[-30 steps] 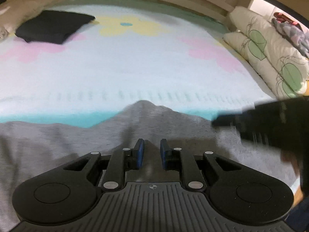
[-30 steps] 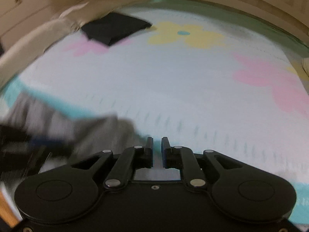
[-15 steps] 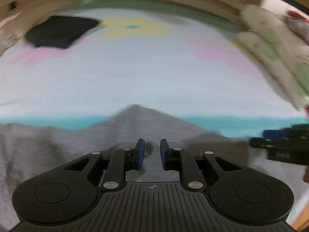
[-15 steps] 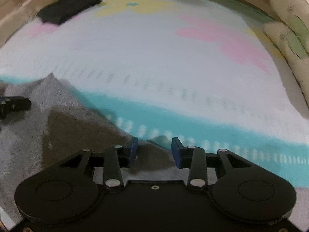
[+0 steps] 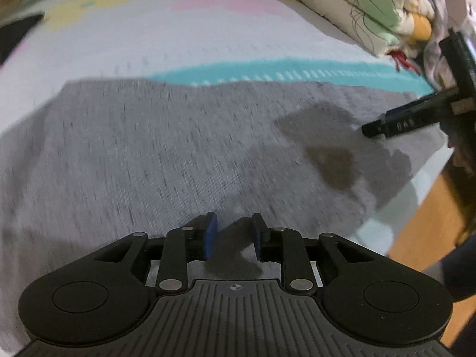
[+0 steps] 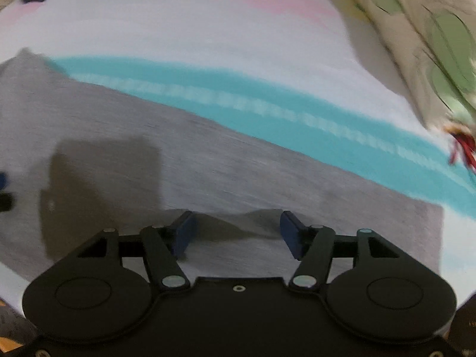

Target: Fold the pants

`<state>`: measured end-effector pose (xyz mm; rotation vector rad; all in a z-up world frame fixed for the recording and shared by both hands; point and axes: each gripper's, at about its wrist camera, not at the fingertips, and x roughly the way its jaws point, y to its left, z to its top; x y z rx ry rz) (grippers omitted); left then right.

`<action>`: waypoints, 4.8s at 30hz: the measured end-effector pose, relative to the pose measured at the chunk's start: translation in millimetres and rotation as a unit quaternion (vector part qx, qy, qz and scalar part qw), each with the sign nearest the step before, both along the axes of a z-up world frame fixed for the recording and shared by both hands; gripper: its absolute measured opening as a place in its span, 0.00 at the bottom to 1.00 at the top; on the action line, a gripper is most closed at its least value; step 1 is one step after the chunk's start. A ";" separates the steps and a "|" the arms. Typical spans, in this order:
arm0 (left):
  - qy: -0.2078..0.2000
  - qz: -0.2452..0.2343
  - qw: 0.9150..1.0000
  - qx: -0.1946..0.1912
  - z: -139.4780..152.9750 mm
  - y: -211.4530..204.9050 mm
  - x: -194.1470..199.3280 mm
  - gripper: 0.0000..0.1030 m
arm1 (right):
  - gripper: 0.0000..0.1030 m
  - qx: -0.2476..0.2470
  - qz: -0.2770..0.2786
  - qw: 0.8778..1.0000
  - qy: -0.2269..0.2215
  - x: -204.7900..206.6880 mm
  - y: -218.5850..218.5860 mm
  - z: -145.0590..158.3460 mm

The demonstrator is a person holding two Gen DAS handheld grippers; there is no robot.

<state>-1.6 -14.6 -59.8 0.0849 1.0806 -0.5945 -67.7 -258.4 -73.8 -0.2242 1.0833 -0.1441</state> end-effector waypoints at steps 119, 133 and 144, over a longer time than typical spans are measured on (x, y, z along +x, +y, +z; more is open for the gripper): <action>-0.024 0.196 0.979 -0.049 30.2 49.8 73.7 0.29 | 0.23 0.095 0.149 0.980 -0.091 -37.2 168.2 4.7; 0.031 0.089 0.988 -0.126 22.5 31.1 52.9 0.37 | 0.74 0.079 0.139 0.973 -0.165 -66.1 108.5 42.9; 0.045 0.074 0.989 -0.116 -0.2 18.6 46.3 0.50 | 0.75 0.119 -0.009 0.991 -0.053 -27.1 35.3 -1.4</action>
